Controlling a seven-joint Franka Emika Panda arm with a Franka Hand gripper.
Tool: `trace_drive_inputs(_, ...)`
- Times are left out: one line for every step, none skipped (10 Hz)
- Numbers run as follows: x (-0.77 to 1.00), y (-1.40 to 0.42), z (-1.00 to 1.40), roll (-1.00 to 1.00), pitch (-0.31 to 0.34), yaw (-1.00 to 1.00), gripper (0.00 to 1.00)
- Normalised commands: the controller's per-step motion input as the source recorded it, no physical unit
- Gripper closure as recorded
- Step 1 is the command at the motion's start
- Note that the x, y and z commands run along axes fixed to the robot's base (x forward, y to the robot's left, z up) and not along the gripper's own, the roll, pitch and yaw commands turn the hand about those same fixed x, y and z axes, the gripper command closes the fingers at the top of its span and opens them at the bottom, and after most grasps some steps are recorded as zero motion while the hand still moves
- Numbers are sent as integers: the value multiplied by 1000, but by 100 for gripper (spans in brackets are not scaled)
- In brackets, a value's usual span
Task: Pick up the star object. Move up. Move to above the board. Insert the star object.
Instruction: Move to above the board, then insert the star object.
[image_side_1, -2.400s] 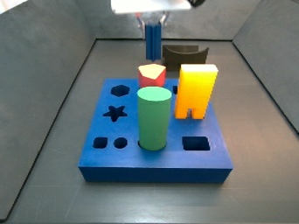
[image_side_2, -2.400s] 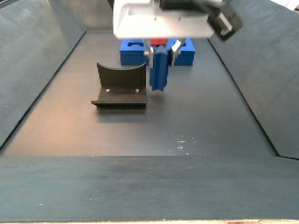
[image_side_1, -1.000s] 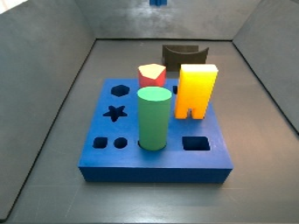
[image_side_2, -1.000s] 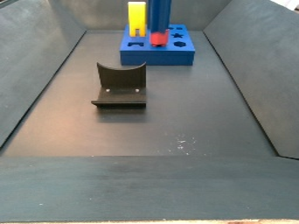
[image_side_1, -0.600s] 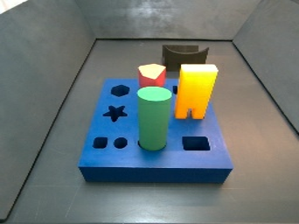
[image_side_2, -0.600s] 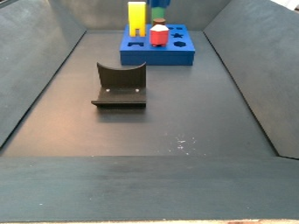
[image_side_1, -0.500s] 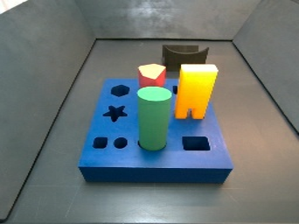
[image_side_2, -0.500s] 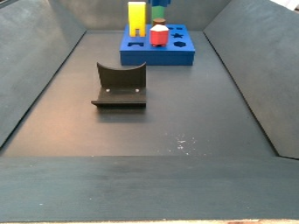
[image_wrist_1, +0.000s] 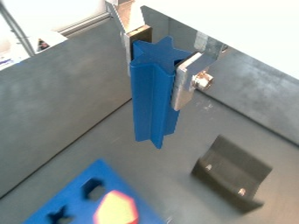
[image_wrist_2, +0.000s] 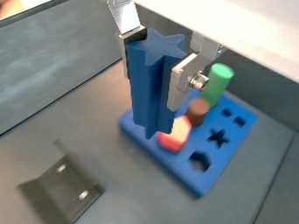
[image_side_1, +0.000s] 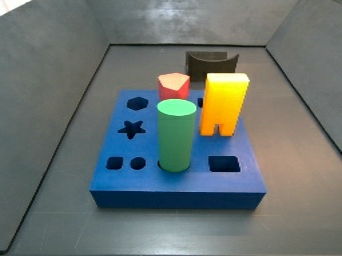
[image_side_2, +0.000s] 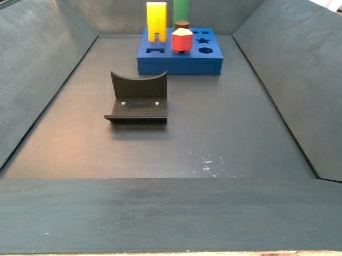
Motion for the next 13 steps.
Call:
trace_drive_inputs(-65, -1000, 150, -8, 65, 1, 100)
trace_drive_inputs(-61, -1000, 160, 1, 73, 0, 100)
trace_drive_inputs(-55, -1000, 166, -2, 81, -3, 100)
trace_drive_inputs(-29, -1000, 172, -4, 99, 9, 100)
trace_drive_inputs(7, -746, 133, 13, 114, 10, 100)
trace_drive_inputs(42, -458, 89, 20, 126, 4, 100)
trace_drive_inputs(63, -225, 50, 20, 130, 10, 100)
trace_drive_inputs(0, 0, 0, 11, 0, 0, 100)
trace_drive_inputs(0, 0, -63, 31, 0, 0, 100)
trace_drive_inputs(-46, 0, -157, 0, 0, 0, 100)
trace_drive_inputs(-180, -106, -357, 0, -70, 14, 100)
trace_drive_inputs(-249, -71, -609, -27, -147, 14, 100)
trace_drive_inputs(-231, -94, -714, -87, -171, 9, 100)
